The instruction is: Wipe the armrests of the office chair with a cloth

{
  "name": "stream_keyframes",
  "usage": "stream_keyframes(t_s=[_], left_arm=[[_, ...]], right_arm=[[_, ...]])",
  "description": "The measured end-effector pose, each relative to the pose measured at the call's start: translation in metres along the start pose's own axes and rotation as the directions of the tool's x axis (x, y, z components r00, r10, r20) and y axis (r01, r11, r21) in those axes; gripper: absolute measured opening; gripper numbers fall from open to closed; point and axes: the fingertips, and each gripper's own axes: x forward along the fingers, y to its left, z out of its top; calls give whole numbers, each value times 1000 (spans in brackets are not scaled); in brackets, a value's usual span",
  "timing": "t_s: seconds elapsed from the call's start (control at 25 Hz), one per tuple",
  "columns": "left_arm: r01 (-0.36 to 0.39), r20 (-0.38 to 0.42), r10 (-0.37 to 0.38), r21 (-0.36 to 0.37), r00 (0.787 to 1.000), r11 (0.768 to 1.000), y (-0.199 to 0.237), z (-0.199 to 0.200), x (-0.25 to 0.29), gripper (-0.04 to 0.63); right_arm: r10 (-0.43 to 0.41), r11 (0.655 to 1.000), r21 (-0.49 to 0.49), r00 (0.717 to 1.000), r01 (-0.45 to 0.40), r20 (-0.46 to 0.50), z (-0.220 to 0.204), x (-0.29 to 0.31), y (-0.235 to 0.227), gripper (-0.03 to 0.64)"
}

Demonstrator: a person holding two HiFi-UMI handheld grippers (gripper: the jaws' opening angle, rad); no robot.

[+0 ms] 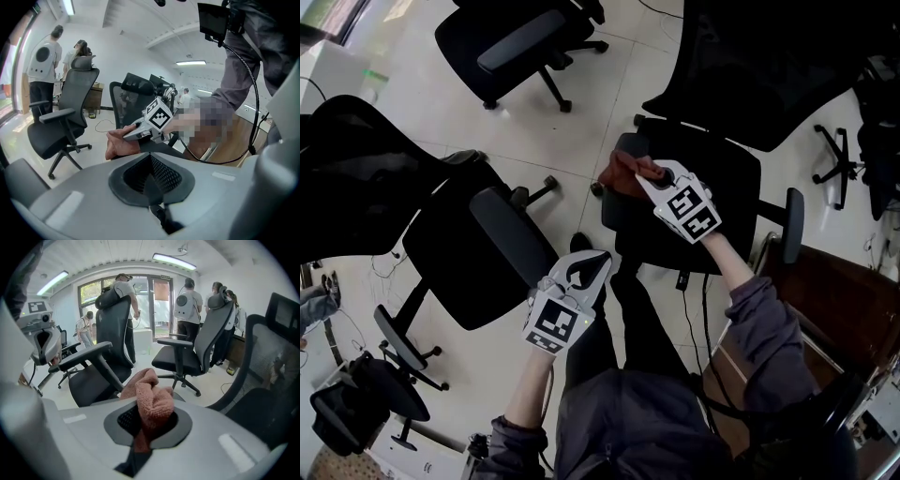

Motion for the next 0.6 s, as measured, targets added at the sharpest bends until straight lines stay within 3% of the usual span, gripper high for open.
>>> stream_keyframes(t_s=[0.32, 0.6], left_arm=[[11, -6, -11, 14, 1000, 1000, -3, 6, 6, 14], [16, -8, -16, 20, 1000, 1000, -9, 9, 11, 14]], right_arm=[[23, 999, -40, 999, -22, 23, 2, -10, 24, 18], [102, 994, -53, 992, -99, 69, 11, -37, 64, 18]])
